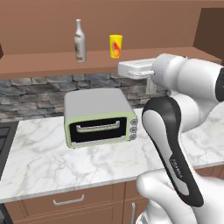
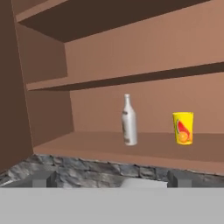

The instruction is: Open the cabinet directly in front. Then move the liquor and the cup to the dining counter with the candle on it.

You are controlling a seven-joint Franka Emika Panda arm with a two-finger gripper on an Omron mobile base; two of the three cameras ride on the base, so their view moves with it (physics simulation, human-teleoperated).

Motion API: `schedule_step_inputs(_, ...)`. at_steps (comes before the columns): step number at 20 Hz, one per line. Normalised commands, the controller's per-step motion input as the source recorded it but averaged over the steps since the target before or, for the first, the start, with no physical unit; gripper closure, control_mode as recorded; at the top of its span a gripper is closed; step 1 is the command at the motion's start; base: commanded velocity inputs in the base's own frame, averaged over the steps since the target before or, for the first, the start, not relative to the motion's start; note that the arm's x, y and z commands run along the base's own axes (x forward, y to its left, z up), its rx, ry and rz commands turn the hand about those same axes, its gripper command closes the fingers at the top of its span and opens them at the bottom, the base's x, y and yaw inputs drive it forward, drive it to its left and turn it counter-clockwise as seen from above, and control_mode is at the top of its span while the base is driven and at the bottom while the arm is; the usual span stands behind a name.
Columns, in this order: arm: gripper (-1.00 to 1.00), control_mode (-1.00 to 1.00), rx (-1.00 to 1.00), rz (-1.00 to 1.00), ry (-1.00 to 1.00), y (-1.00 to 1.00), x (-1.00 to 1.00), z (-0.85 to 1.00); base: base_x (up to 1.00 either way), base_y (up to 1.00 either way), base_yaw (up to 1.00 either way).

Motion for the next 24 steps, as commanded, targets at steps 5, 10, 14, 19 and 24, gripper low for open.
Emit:
schedule_step_inputs(5, -1.00, -1.00, -0.06, -0.03, 0.07, 0.14, 0.14, 0.06, 0.00, 0.00, 0.00)
schedule_step_inputs(10, -1.00, -1.00, -0.01, 0.00, 0.00, 0.00, 0.02, 0.00, 0.00, 0.00, 0.00)
schedule_step_inputs(14, -1.00, -1.00, 0.00, 0.00, 0.00, 0.00, 0.19, -0.02, 0.00, 0.00, 0.00)
schedule_step_inputs(19, -1.00, -1.00, 0.00, 0.00, 0.00, 0.00, 0.29, -0.10, 0.00, 0.00, 0.00)
schedule_step_inputs(24, -1.00, -1.00, 0.00, 0.00, -0.01, 0.02, 0.33, -0.12, 0.00, 0.00, 0.00)
